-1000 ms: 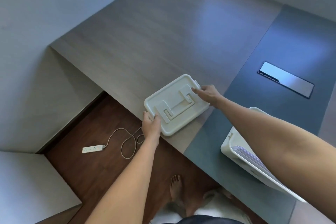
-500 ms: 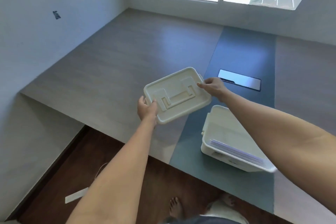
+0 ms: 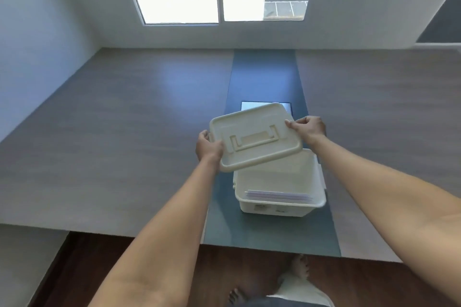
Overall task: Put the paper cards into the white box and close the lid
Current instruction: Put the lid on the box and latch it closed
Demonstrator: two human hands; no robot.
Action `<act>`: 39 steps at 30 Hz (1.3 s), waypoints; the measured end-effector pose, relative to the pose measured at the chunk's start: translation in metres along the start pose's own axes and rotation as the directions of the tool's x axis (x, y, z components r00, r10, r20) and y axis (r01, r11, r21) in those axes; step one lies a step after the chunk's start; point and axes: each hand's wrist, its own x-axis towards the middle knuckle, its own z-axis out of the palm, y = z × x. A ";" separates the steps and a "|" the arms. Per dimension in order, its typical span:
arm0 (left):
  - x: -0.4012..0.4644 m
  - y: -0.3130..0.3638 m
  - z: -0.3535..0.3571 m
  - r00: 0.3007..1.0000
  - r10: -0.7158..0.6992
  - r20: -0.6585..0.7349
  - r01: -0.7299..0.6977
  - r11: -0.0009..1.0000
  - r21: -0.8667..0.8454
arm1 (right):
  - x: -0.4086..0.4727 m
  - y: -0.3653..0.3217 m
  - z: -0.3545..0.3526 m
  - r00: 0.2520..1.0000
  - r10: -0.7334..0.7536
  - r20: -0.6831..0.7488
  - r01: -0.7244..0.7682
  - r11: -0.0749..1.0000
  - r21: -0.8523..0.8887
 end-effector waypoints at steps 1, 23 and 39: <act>-0.003 -0.002 0.007 1.000 0.007 0.027 -0.007 1.000 0.019 | -0.003 0.010 -0.006 0.999 0.020 -0.025 -0.020 1.000 0.002; -0.030 -0.073 0.042 0.987 0.082 0.141 -0.111 0.970 0.218 | -0.064 0.123 -0.031 0.979 0.103 -0.174 -0.116 0.991 -0.066; -0.034 -0.085 0.035 0.983 0.006 0.182 -0.006 1.000 -0.004 | -0.072 0.135 -0.030 0.976 0.171 -0.132 -0.160 0.983 0.093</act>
